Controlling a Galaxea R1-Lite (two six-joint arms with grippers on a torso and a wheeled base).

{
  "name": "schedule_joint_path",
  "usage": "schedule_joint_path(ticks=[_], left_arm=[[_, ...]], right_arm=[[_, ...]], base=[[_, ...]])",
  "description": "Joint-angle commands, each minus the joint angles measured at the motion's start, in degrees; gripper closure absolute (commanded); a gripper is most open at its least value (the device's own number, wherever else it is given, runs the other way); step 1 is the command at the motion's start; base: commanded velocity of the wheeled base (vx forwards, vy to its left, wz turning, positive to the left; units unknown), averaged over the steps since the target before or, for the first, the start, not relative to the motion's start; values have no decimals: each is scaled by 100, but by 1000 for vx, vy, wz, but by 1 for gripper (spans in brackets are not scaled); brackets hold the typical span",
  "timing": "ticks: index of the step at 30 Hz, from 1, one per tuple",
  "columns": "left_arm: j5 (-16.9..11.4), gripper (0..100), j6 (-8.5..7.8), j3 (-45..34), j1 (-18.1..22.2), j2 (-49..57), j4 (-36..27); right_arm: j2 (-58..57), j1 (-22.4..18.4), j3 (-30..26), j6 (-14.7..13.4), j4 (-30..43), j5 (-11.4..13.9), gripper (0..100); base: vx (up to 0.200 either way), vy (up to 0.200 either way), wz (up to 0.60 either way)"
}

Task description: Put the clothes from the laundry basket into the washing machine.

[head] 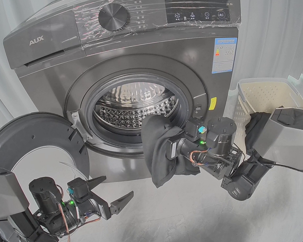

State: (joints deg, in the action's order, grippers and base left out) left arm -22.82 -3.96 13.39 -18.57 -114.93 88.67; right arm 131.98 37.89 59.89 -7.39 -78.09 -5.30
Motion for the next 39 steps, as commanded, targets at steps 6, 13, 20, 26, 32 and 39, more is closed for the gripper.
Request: schedule_joint_path(ticks=[6, 13, 20, 26, 32, 39], left_arm=[[67, 0, 71, 859, -270, -407, 1], [138, 0, 115, 1272, -429, -776, 1], [296, 0, 124, 1799, -446, -1163, 1], [410, 0, 141, 2186, -393, -1506, 1], [524, 0, 282, 2555, -402, -1638, 1], [586, 100, 247, 2590, -393, -1699, 1]], right_arm=[[-137, 518, -136, 0, -4, 12, 100], [-216, 799, -145, -8, -83, 29, 100], [-295, 1072, -197, -61, -162, 21, 100], [-392, 1168, -382, -79, -250, 21, 100], [-471, 1203, -602, -123, -303, 21, 100], [-480, 1195, -663, -131, -347, 12, 100]], base=[[0, 0, 0], [0, 0, 0], [0, 0, 0], [0, 0, 0], [0, 0, 0], [0, 0, 0]])
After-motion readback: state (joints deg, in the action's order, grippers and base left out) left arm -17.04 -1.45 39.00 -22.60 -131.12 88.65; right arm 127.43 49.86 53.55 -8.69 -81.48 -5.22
